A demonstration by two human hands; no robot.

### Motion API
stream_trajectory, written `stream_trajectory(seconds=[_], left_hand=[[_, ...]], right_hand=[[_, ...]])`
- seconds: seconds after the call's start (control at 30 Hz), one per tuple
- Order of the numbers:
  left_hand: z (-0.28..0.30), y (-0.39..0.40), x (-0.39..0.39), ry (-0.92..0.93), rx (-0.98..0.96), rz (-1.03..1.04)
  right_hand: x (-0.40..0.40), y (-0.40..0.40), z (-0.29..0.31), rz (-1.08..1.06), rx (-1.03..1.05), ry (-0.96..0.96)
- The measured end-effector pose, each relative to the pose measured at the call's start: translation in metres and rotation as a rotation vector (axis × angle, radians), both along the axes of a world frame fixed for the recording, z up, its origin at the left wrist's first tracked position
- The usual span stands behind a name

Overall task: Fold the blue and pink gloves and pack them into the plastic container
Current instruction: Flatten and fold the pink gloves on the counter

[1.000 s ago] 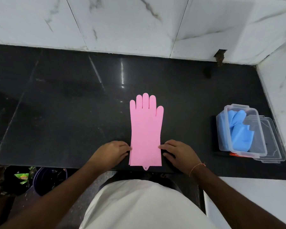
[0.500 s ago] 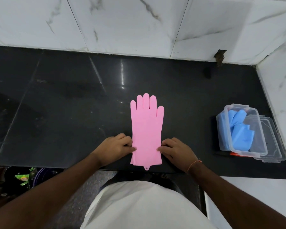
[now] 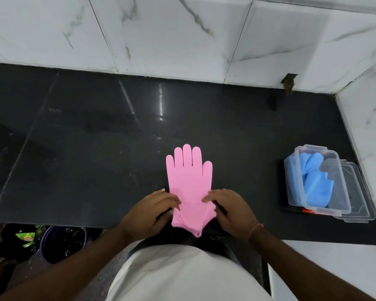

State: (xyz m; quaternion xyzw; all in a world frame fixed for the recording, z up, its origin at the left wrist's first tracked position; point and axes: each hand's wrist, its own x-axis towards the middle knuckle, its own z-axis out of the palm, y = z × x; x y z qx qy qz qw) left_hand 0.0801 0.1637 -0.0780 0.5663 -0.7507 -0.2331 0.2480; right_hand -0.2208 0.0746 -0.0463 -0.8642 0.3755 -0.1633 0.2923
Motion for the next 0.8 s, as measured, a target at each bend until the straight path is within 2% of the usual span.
stream_trajectory(seconds=[0.17,0.33,0.47,0.57,0.67,0.8], left_hand=[[0.01,-0.03,-0.019,0.288,0.179,0.434],[0.005,-0.048,-0.031,0.349,0.34,0.679],[0.006,-0.048,-0.033,0.328,0.382,0.717],[0.011,-0.05,-0.035,0.26,0.376,0.708],[0.018,-0.056,-0.041,0.273,0.418,0.666],[0.022,-0.069,-0.045,0.231,0.471,0.673]], right_hand=[[0.037,-0.037,-0.004,-0.378,0.33,0.112],[0.056,-0.047,-0.014,-0.491,0.37,0.226],[0.056,-0.044,-0.014,-0.571,0.402,0.204],[0.058,-0.036,-0.012,-0.725,0.429,0.074],[0.064,-0.034,-0.009,-0.854,0.563,-0.031],[0.077,-0.033,-0.001,-0.857,0.729,-0.059]])
